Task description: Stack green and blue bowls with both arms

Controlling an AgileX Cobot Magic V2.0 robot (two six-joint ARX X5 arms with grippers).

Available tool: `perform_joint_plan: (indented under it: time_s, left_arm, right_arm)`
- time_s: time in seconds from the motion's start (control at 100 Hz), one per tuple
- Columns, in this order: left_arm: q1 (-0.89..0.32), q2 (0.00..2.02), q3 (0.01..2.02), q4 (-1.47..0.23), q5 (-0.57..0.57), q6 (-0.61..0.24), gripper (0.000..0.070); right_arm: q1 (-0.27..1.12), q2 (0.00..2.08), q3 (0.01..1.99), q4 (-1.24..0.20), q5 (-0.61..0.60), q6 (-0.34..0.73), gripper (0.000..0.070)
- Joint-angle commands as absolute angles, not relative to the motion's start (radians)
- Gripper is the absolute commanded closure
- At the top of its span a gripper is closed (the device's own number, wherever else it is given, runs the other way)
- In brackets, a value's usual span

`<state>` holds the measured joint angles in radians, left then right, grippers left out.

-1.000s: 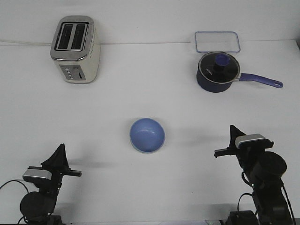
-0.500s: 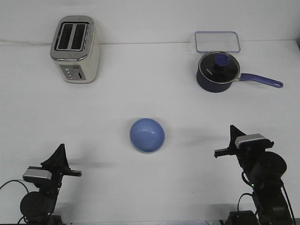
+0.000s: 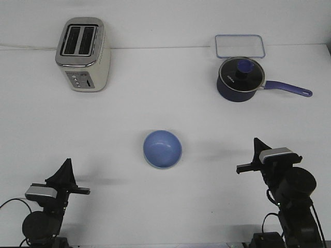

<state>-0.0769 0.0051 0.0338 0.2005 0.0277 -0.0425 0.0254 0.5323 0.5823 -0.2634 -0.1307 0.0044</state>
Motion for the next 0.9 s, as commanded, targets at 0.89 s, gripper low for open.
perform_joint_plan:
  time_s: [0.89]
  left_arm:
    - [-0.077,0.003,0.014,0.210,0.025,-0.035,0.0689]
  right_arm:
    - [0.025,0.046,0.202,-0.055,-0.127,-0.001,0.0700]
